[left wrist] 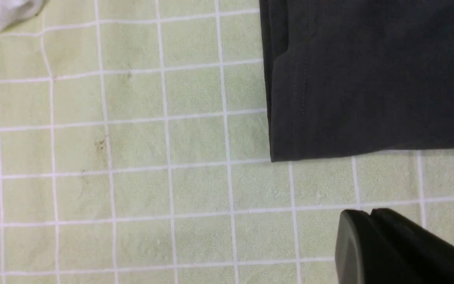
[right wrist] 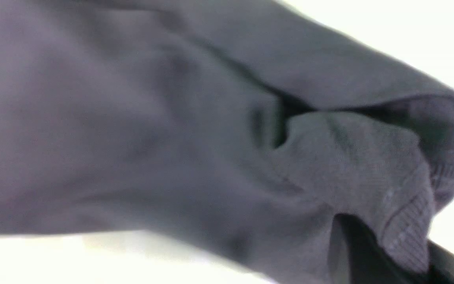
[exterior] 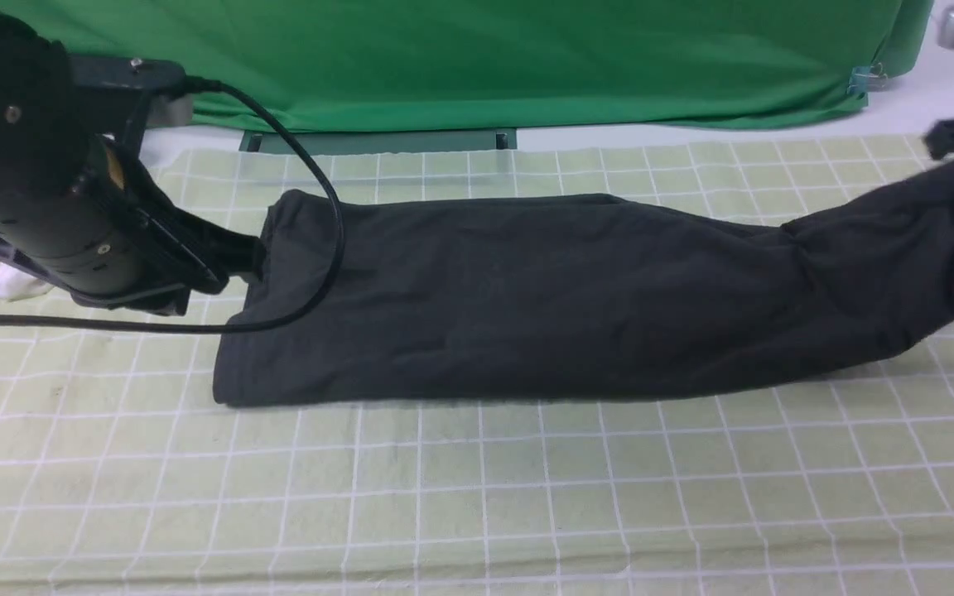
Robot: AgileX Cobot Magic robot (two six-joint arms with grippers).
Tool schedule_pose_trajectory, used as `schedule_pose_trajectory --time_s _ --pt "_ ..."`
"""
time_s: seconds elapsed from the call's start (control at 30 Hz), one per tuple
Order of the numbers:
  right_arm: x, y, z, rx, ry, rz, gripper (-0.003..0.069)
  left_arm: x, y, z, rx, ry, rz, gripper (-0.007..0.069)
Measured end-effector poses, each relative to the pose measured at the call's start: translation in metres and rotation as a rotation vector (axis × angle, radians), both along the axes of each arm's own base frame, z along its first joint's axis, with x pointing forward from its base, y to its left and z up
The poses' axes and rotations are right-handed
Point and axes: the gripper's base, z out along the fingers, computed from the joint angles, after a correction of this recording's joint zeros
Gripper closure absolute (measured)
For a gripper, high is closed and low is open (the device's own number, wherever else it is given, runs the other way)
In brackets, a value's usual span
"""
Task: Fold a long-sleeved shirt over a green coffee tablecloth.
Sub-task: 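Fold the right end of the dark garment over onto its left end with the right gripper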
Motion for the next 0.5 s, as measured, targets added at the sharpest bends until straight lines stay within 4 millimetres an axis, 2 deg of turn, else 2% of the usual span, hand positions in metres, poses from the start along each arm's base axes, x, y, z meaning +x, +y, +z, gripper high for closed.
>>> schedule_pose_trajectory --time_s 0.13,0.23,0.3,0.4,0.5 --pt "-0.002 0.056 0.014 0.104 -0.03 0.111 0.0627 0.0 0.0 0.0 -0.001 0.0 0.001 0.0613" --pt "-0.01 0.11 0.023 0.206 -0.057 0.213 0.0627 0.001 0.001 0.0 0.015 -0.005 -0.001 0.0613" --pt "-0.015 0.138 0.027 0.26 -0.083 0.261 0.0627 0.001 0.004 0.0 0.021 -0.007 0.006 0.0613" --pt "-0.022 0.173 0.03 0.347 -0.12 0.306 0.0627 0.004 0.018 0.0 0.012 -0.004 0.059 0.0613" --pt "-0.028 0.21 0.029 0.45 -0.14 0.34 0.0627 0.005 0.042 -0.001 -0.028 0.013 0.165 0.0613"
